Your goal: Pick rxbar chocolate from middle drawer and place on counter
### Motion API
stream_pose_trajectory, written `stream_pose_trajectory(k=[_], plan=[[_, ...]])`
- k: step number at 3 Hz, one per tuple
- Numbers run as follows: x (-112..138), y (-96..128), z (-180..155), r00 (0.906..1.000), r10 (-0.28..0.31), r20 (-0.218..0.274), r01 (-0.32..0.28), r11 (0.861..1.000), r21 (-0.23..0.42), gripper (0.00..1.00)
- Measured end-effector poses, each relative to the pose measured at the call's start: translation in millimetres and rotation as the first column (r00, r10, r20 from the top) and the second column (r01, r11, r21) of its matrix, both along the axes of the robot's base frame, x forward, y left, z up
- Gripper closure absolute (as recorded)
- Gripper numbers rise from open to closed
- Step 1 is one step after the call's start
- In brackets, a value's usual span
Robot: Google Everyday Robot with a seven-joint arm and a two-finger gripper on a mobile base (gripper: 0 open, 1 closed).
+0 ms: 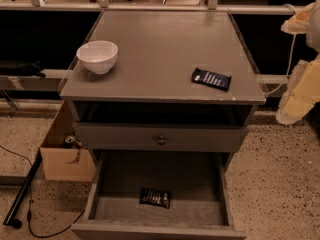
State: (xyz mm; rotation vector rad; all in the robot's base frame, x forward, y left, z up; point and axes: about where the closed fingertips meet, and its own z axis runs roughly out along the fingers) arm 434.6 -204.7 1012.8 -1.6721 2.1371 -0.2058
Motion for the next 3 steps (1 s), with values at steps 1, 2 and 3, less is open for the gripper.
stream_pose_trajectory(k=[1, 2, 3], plan=[[0, 0, 0, 1.0, 0.0, 0.0, 0.0, 1.0, 0.0, 0.0], [-3, -1, -9, 0.9996, -0.026, -0.008, 0.027, 0.994, 0.103, 0.0], [-11, -1, -48, 0.9956, -0.075, -0.057, 0.088, 0.955, 0.282, 0.0]])
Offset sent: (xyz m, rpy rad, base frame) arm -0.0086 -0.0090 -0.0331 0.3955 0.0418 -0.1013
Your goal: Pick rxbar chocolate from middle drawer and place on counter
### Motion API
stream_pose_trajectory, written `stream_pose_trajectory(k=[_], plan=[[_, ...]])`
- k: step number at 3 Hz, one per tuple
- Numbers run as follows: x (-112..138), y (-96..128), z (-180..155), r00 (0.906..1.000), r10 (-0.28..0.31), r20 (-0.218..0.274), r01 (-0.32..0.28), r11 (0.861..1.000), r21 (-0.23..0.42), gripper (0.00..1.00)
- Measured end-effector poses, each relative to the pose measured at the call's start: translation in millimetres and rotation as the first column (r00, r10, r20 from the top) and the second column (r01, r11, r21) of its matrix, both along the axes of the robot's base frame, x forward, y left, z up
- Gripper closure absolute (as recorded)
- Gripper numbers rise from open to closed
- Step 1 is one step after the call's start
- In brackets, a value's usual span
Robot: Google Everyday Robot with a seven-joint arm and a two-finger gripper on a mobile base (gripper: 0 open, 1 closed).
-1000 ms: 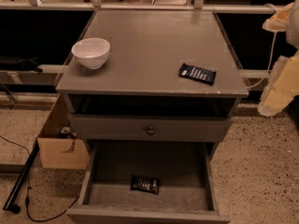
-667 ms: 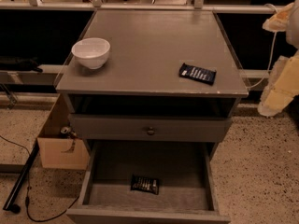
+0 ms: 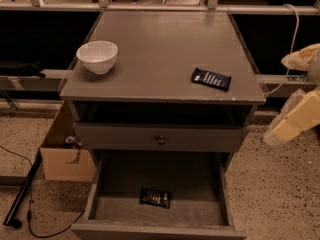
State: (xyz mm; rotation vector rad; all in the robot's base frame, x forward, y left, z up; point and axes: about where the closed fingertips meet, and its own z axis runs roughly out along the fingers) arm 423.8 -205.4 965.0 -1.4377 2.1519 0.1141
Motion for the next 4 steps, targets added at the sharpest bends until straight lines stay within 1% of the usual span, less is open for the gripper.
stream_pose_trajectory(k=[1, 2, 3, 4], plan=[[-7, 16, -38, 0.9983, -0.014, -0.056, 0.022, 0.989, 0.143, 0.0], [-13, 30, -79, 0.9927, -0.002, -0.12, 0.027, 0.978, 0.207, 0.0], [-23, 34, -101, 0.9857, 0.049, -0.161, -0.01, 0.971, 0.239, 0.0], [-23, 35, -101, 0.9858, 0.054, -0.159, -0.015, 0.971, 0.237, 0.0]])
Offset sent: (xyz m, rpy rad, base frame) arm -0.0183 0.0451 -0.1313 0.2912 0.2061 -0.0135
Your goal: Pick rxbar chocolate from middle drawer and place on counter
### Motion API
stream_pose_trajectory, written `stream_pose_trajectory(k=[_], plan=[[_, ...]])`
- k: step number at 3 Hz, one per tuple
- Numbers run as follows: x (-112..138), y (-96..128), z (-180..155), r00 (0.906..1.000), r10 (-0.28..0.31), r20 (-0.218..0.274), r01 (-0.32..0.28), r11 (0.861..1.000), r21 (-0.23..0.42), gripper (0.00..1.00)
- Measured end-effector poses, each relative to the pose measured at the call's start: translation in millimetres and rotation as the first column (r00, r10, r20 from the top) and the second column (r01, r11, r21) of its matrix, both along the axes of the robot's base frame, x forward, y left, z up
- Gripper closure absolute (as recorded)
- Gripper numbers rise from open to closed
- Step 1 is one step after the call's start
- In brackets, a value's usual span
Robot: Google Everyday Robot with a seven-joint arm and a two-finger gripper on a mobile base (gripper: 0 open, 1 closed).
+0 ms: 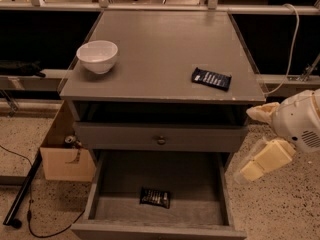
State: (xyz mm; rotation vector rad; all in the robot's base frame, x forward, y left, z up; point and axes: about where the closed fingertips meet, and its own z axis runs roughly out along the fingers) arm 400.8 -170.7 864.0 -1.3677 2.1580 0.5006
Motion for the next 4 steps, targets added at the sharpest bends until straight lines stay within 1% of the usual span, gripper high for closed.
stream_pose_trajectory(k=[1, 2, 3, 4], plan=[[-1, 2, -3, 0.9999, -0.016, 0.006, 0.016, 1.0, 0.023, 0.0], [-4, 8, -29, 0.9983, -0.057, -0.012, 0.058, 0.994, 0.094, 0.0], [-7, 15, -72, 0.9889, -0.141, -0.046, 0.147, 0.973, 0.18, 0.0], [1, 20, -105, 0.9761, -0.212, -0.049, 0.217, 0.957, 0.192, 0.0]])
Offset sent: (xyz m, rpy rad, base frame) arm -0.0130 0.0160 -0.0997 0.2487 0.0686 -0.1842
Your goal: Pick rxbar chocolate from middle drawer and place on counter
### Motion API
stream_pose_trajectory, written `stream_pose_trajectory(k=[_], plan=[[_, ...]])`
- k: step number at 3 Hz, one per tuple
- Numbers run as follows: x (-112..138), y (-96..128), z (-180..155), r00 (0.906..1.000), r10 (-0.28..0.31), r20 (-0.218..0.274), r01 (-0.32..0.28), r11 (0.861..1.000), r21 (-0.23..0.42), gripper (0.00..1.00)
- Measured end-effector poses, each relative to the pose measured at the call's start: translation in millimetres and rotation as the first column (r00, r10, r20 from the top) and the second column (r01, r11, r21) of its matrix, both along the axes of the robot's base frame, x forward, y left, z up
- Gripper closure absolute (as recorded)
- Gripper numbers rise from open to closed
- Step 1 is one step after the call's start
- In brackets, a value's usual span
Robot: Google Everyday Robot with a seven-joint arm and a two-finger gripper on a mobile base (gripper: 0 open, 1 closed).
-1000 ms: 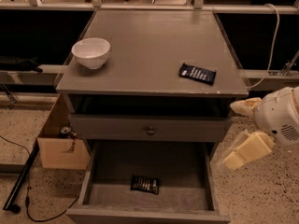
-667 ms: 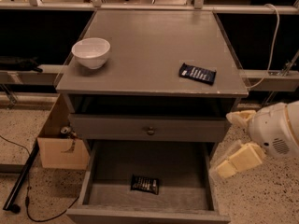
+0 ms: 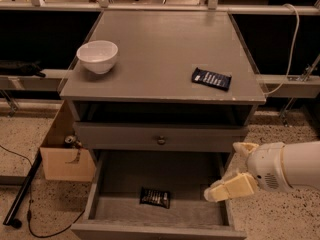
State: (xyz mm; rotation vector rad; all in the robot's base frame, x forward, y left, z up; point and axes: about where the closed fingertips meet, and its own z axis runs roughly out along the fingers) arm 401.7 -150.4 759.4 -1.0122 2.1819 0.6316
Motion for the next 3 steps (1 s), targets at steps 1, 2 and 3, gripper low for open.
stream_pose_trajectory(k=[1, 2, 3], plan=[[6.0, -3.2, -30.3, 0.997, -0.076, 0.017, 0.076, 0.997, -0.016, 0.0], [7.2, -3.6, -29.3, 0.9967, -0.078, 0.021, 0.079, 0.997, -0.017, 0.0], [6.9, 3.6, -33.8, 0.9959, -0.088, 0.018, 0.088, 0.996, 0.016, 0.0]])
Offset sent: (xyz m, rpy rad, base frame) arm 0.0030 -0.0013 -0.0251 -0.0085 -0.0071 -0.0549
